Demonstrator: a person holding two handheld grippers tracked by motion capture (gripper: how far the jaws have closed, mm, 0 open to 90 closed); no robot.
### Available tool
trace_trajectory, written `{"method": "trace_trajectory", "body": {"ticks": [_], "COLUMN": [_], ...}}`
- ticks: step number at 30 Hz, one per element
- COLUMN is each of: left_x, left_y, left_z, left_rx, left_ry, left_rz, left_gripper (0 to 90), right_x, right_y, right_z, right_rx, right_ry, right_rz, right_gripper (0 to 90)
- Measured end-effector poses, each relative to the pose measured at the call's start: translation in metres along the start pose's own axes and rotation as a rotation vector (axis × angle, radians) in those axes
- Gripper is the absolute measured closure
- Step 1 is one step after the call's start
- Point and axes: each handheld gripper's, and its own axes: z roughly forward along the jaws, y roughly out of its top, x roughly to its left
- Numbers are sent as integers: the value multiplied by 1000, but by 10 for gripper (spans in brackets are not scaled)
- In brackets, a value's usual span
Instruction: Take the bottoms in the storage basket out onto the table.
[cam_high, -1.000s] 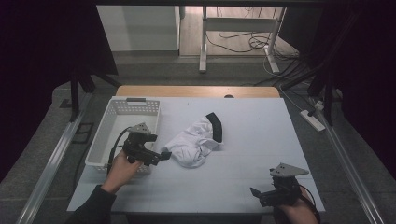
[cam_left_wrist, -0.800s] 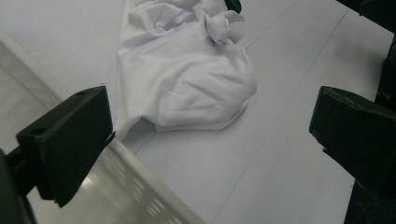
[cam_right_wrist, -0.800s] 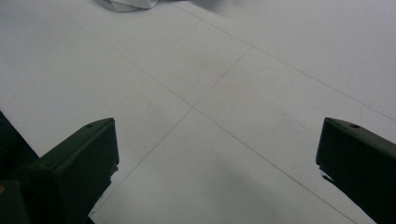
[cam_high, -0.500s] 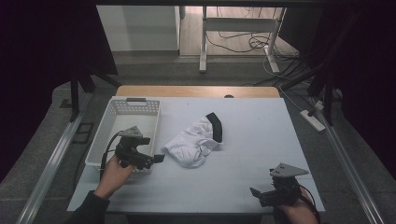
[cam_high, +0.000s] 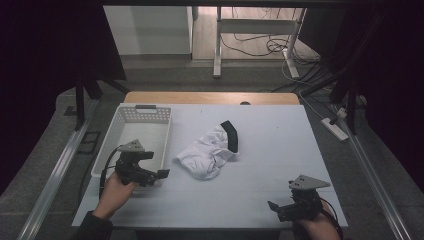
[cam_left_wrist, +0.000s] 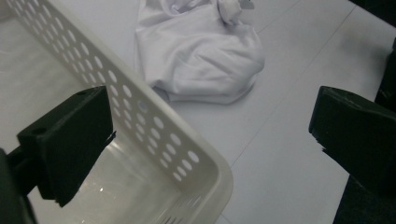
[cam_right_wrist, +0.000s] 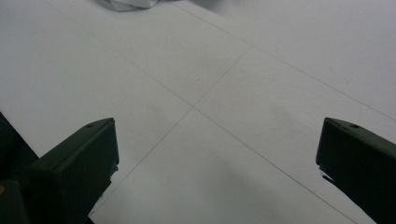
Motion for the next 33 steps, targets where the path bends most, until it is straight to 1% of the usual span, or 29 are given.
{"method": "trace_trajectory", "body": {"ticks": [10, 16, 24, 30, 33], "left_x": [0, -1, -2, -5, -6], "left_y": [-15, -22, -32, -39, -44], "left_z": [-13, -16, -22, -30, -34], "left_rx": [-18, -16, -22, -26, -33], "left_ry": [13, 26, 41, 60, 65], "left_rz": [-31, -34, -52, -51, -57], "left_gripper": [7, 7, 7, 8, 7], "right_x": [0, 0, 0, 0, 0], "right_y": [0, 0, 0, 0, 0], "right_z": [0, 0, 0, 0, 0], "right_rx": [6, 6, 3, 2, 2], "right_ry": [-1, -1, -1, -1, -1], "right_rz": [-4, -5, -2, -2, -2], "right_gripper": [0, 0, 0, 0, 0]}}
